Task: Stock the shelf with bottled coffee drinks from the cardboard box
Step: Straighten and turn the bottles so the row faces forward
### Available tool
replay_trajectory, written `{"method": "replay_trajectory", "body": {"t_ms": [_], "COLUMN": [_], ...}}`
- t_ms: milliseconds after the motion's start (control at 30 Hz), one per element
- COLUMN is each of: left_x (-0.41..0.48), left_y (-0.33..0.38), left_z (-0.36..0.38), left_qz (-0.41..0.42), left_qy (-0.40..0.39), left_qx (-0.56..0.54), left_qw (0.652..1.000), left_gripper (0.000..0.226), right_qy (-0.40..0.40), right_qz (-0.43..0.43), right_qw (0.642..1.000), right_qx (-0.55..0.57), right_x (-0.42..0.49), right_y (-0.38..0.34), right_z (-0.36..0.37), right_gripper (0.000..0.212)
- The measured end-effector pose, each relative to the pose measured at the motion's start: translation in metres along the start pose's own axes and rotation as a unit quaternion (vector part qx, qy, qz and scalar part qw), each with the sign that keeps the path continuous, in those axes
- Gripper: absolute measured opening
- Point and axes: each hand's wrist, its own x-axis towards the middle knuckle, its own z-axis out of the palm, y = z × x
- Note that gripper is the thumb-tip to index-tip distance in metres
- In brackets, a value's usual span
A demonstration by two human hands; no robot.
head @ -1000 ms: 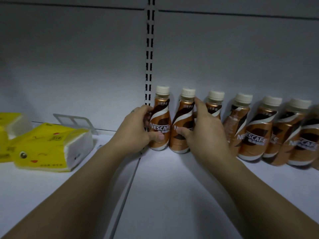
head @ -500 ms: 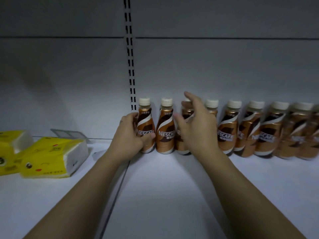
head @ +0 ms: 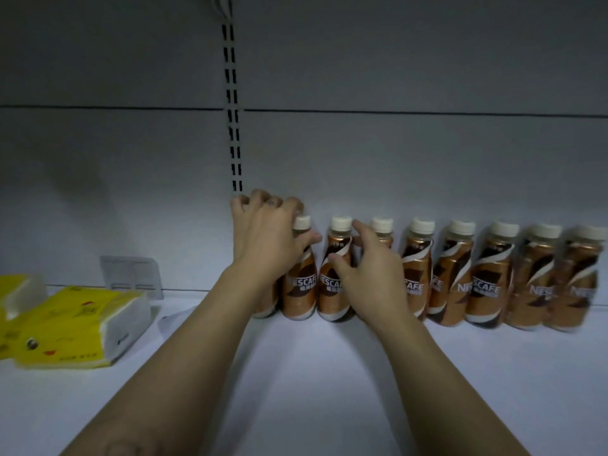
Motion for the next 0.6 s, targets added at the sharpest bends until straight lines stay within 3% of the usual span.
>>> {"method": "replay_trajectory", "body": {"t_ms": [233, 600], "left_x": [0.006, -0.001], "left_y": [-0.015, -0.015], "left_z": [0.016, 0.017], "left_qz": [-0.023, -0.037], "left_qy": [-0.018, -0.018], "left_qx": [-0.091, -0.169], "left_qw": [0.995, 0.985], "left_gripper": [0.047, 0.042], "right_qy": [-0.017, 0.004], "right_qz": [0.035, 0.068], "right_qw": [0.998, 0.998], "right_qx": [-0.047, -0.002], "right_x": [0.005, 0.004], "right_y": [0.001, -0.004], "right_z": [0.011, 0.008], "right_gripper": [0.059, 0.051]}}
